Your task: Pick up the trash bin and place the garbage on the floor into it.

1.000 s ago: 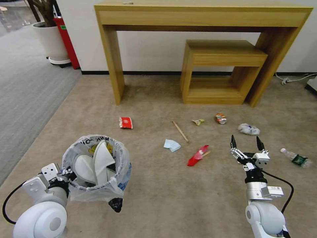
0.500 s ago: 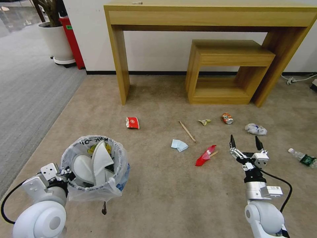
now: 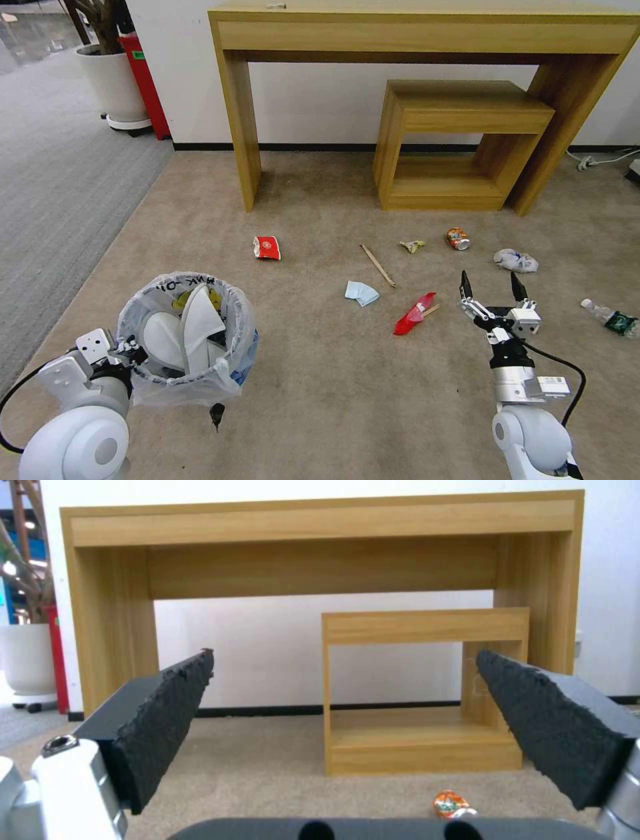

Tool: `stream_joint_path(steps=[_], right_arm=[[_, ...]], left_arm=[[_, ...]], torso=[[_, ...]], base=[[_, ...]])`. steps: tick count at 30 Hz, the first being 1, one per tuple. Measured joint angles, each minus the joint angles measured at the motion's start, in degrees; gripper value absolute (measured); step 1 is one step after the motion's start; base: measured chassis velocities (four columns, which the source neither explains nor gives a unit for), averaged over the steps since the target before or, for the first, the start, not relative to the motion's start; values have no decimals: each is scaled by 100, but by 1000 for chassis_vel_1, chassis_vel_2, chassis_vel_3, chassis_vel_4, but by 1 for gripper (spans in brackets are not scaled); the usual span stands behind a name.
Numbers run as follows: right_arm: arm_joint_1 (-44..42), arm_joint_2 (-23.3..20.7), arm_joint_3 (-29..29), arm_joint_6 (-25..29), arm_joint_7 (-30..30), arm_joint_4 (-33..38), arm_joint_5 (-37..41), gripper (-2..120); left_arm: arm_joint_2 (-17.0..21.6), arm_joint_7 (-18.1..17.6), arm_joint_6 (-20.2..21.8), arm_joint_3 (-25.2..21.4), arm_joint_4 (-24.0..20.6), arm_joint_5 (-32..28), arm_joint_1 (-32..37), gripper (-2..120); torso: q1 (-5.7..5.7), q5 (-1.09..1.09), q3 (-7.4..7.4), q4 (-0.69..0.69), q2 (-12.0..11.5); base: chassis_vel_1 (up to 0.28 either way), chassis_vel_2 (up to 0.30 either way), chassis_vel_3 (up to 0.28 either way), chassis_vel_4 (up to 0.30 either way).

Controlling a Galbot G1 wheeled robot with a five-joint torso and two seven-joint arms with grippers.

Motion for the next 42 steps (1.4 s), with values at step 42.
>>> stream_joint_path(steps=[42], right_arm=[[-86,-34,-98,-302,480,192,26,100]], left_arm=[[10,34,-27,-99,-1,-21,-5,0]], torso=[[1,0,0,1,0]], base=[[-224,225,217,-218]])
